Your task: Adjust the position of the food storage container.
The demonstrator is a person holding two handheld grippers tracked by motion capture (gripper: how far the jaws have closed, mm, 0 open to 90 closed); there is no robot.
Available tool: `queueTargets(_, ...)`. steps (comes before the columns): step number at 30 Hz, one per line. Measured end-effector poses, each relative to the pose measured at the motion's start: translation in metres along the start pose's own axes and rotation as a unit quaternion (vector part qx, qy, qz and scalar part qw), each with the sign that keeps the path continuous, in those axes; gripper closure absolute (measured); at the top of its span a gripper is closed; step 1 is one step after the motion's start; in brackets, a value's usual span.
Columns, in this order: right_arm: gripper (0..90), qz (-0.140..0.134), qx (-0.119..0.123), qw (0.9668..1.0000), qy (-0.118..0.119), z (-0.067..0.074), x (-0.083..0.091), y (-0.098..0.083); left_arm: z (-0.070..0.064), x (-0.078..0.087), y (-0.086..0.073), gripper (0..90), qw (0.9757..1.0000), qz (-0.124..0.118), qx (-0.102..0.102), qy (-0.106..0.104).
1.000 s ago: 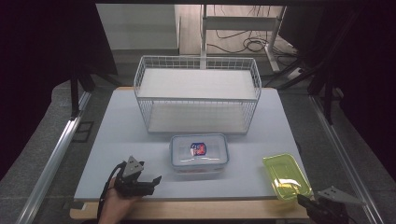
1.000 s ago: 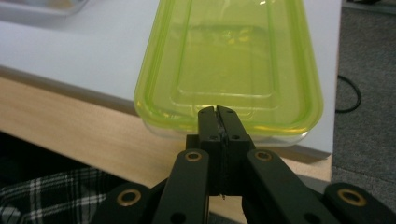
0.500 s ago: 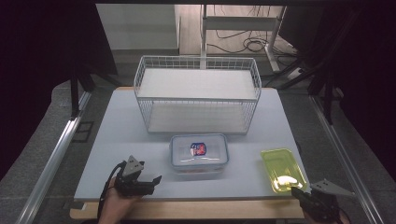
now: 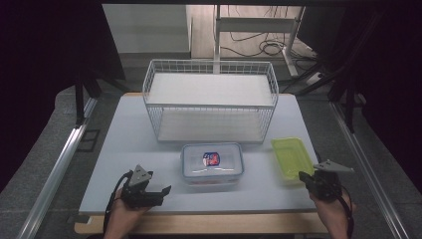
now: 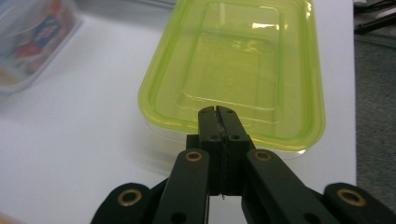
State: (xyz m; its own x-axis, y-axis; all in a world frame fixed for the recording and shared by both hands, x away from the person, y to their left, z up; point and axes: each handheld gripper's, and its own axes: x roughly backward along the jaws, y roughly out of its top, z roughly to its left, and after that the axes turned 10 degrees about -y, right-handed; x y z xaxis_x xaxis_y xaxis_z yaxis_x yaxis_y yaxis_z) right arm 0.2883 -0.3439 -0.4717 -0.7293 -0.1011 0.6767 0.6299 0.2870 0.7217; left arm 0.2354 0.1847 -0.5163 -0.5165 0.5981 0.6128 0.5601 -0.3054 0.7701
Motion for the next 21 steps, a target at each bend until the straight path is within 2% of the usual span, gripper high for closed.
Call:
queueTargets(4, 89.3, 0.004, -0.005, 1.0, 0.005, 0.0, -0.004, 0.008, 0.002, 0.002, 0.001, 19.3, 1.0, -0.001, 0.002, -0.001)
queueTargets(7, 89.3, -0.01, -0.003, 0.9996, 0.025, 0.01, -0.001, 0.017, 0.005, 0.002, 0.004, 22.8, 1.0, -0.005, 0.003, -0.001)
queueTargets(9, 89.2, -0.018, 0.003, 0.9987, 0.048, 0.02, -0.002, 0.025, 0.008, 0.001, 0.008, 27.4, 1.0, -0.007, 0.003, -0.007)
queueTargets(12, 89.2, -0.019, 0.009, 0.9967, 0.079, 0.04, -0.012, 0.037, 0.014, -0.005, 0.016, 38.1, 0.9998, -0.011, 0.003, -0.013)
queueTargets(14, 89.2, -0.016, 0.019, 0.995, 0.096, 0.058, -0.022, 0.043, 0.017, -0.012, 0.022, 44.0, 0.9999, -0.01, 0.0, -0.01)
queueTargets(15, 89.2, -0.01, 0.029, 0.993, 0.114, 0.078, -0.033, 0.049, 0.02, -0.021, 0.028, 49.1, 1.0, -0.004, -0.003, -0.004)
queueTargets(16, 89.2, -0.01, 0.029, 0.993, 0.114, 0.078, -0.033, 0.049, 0.02, -0.021, 0.028, 50.7, 1.0, -0.004, -0.003, -0.004)
queueTargets(19, 89.2, 0.0, 0.051, 0.9917, 0.118, 0.105, -0.049, 0.057, 0.023, -0.03, 0.033, 52.1, 1.0, 0.002, -0.006, 0.001)
queueTargets(21, 89.2, 0.007, 0.059, 0.9914, 0.116, 0.115, -0.057, 0.059, 0.023, -0.034, 0.033, 52.1, 1.0, 0.002, -0.009, 0.001)
